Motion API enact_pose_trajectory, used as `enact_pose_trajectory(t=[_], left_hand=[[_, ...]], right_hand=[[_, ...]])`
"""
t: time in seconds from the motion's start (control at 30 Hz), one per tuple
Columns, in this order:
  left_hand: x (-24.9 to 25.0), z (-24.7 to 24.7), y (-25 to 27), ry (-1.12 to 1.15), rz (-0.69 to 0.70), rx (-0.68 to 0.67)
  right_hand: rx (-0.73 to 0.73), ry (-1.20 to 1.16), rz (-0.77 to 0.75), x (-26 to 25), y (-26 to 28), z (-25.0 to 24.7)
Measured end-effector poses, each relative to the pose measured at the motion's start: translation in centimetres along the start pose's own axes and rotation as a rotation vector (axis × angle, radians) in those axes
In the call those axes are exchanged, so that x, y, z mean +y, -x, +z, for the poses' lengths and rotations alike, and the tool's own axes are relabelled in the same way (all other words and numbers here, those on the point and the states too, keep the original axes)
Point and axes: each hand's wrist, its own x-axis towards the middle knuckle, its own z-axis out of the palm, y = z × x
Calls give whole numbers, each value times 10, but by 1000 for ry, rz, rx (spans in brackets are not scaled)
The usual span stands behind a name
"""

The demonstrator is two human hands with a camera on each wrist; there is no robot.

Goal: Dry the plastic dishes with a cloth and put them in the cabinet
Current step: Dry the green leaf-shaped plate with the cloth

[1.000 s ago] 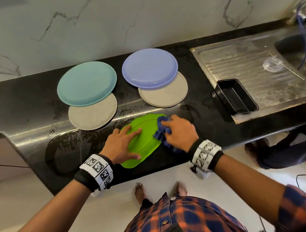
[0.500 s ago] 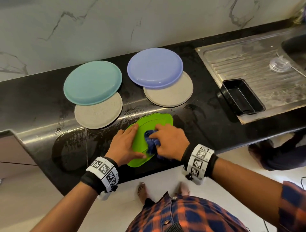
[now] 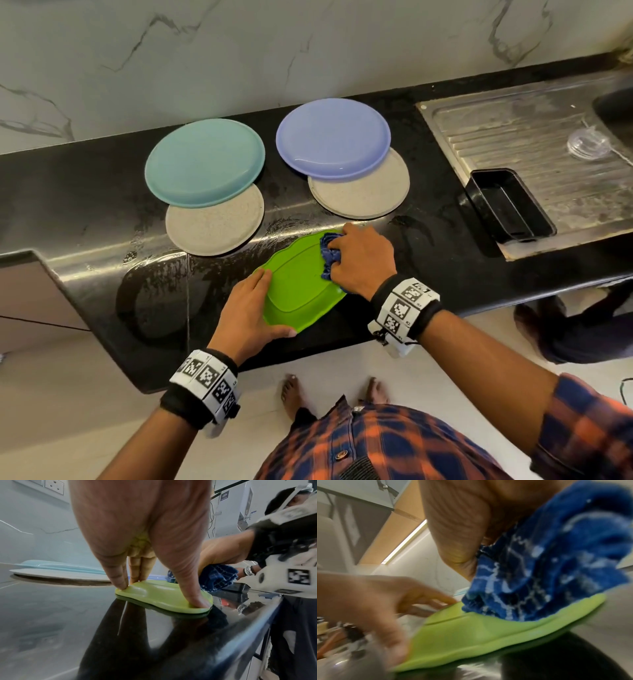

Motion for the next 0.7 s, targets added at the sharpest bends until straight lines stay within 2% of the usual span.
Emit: enact_pose_trajectory(t=[0.17, 0.23, 0.3, 0.4, 0.47, 0.53, 0.7], left_hand=[[8, -5, -4, 46, -26, -7], [7, -5, -2, 62, -33, -9], [5, -4, -1, 59, -47, -24], [4, -2, -1, 82, -70, -27], [6, -3, -1, 116, -75, -15], [7, -4, 1, 154, -90, -1], [6, -5, 3, 143, -49, 19]], right_hand=[[-91, 18, -315, -64, 34, 20], [-130, 20, -380, -63, 38, 20], [-139, 17, -298, -40, 26, 11], [-50, 60, -51, 4, -5, -9], [-38, 84, 37, 11, -21, -15], [-47, 120, 4, -6, -26, -9], [-68, 119, -312, -64, -13, 21]])
